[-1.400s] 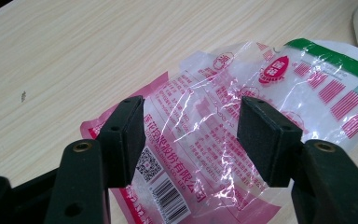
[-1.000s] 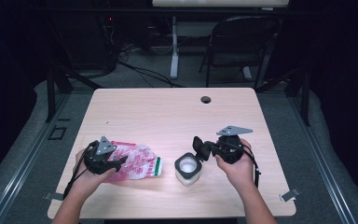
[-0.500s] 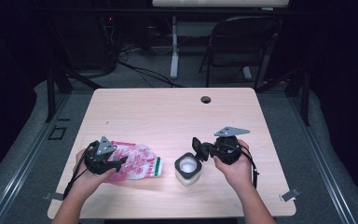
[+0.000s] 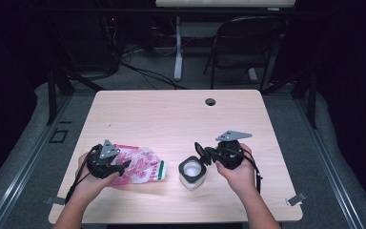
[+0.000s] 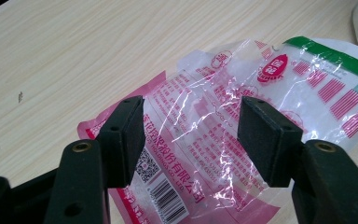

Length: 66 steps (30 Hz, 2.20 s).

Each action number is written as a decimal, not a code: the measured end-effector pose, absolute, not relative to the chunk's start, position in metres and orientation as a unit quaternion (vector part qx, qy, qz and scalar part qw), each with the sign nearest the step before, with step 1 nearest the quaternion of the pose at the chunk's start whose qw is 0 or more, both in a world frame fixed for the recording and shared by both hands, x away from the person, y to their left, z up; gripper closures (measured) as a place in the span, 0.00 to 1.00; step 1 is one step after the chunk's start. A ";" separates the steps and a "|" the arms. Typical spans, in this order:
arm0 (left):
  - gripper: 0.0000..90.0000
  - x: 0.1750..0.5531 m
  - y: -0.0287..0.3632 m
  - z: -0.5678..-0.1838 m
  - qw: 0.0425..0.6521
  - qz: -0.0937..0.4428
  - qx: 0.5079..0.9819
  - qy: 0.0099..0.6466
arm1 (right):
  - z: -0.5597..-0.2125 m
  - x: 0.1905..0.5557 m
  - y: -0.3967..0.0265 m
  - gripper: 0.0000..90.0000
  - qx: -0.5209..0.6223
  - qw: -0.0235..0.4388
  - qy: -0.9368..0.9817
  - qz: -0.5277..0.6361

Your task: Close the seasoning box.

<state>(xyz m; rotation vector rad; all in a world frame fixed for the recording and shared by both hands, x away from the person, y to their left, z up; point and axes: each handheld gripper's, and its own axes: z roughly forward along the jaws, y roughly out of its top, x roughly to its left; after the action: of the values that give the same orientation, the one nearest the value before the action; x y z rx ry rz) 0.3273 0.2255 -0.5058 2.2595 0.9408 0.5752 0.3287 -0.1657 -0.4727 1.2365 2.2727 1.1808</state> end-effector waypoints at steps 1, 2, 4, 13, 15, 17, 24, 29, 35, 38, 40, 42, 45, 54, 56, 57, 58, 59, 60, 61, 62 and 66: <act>0.46 0.327 0.226 -0.506 0.309 0.218 0.854 0.356 | -0.473 0.329 -0.165 1.00 0.428 0.147 0.792 0.411; 0.46 0.327 0.226 -0.505 0.310 0.217 0.854 0.356 | -0.472 0.328 -0.165 1.00 0.427 0.147 0.792 0.410; 0.46 0.327 0.226 -0.505 0.311 0.217 0.854 0.357 | -0.472 0.328 -0.164 1.00 0.425 0.147 0.794 0.408; 0.46 0.327 0.226 -0.506 0.308 0.219 0.855 0.356 | -0.476 0.327 -0.156 1.00 0.420 0.146 0.800 0.404; 0.46 0.327 0.226 -0.506 0.308 0.219 0.855 0.356 | -0.478 0.326 -0.153 1.00 0.417 0.143 0.802 0.402; 0.46 0.327 0.226 -0.506 0.308 0.219 0.855 0.356 | -0.480 0.326 -0.150 1.00 0.412 0.141 0.807 0.399; 0.46 0.327 0.226 -0.505 0.312 0.218 0.853 0.357 | -0.487 0.326 -0.142 0.99 0.405 0.134 0.815 0.392; 0.46 0.327 0.227 -0.505 0.312 0.220 0.853 0.356 | -0.489 0.326 -0.140 0.99 0.402 0.133 0.817 0.390; 0.46 0.327 0.226 -0.505 0.315 0.220 0.852 0.356 | -0.489 0.325 -0.140 0.98 0.399 0.133 0.821 0.387; 0.46 0.327 0.227 -0.505 0.317 0.219 0.852 0.356 | -0.489 0.325 -0.140 0.97 0.400 0.133 0.818 0.391; 0.46 0.327 0.227 -0.505 0.317 0.219 0.851 0.356 | -0.488 0.325 -0.140 0.96 0.400 0.132 0.819 0.390; 0.46 0.327 0.227 -0.505 0.317 0.218 0.851 0.357 | -0.488 0.325 -0.140 0.96 0.400 0.133 0.819 0.390; 0.46 0.327 0.227 -0.506 0.316 0.218 0.851 0.358 | -0.488 0.325 -0.141 0.95 0.400 0.132 0.819 0.389; 0.46 0.328 0.229 -0.506 0.314 0.219 0.852 0.358 | -0.485 0.327 -0.147 0.88 0.405 0.135 0.814 0.394; 0.46 0.328 0.229 -0.506 0.315 0.218 0.851 0.358 | -0.485 0.328 -0.148 0.85 0.410 0.134 0.810 0.397; 0.46 0.328 0.229 -0.506 0.316 0.218 0.851 0.359 | -0.485 0.328 -0.149 0.83 0.413 0.132 0.809 0.397; 0.46 0.328 0.229 -0.506 0.316 0.218 0.851 0.359 | -0.485 0.329 -0.151 0.81 0.414 0.131 0.809 0.397; 0.46 0.328 0.229 -0.506 0.316 0.218 0.851 0.359 | -0.485 0.330 -0.152 0.79 0.415 0.130 0.808 0.397; 0.46 0.328 0.229 -0.506 0.316 0.218 0.850 0.359 | -0.485 0.330 -0.152 0.77 0.416 0.130 0.808 0.397; 0.46 0.328 0.229 -0.506 0.316 0.217 0.851 0.360 | -0.485 0.330 -0.153 0.75 0.418 0.129 0.806 0.398; 0.46 0.328 0.229 -0.507 0.316 0.216 0.850 0.361 | -0.485 0.331 -0.154 0.72 0.420 0.127 0.805 0.399; 0.46 0.329 0.230 -0.508 0.315 0.217 0.850 0.363 | -0.484 0.334 -0.160 0.64 0.428 0.130 0.801 0.398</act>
<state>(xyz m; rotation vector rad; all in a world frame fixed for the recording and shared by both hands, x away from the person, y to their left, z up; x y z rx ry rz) 0.3286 0.2299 -0.5075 2.2389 0.9555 0.5707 0.3340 -0.1604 -0.4843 1.2424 2.3282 1.1550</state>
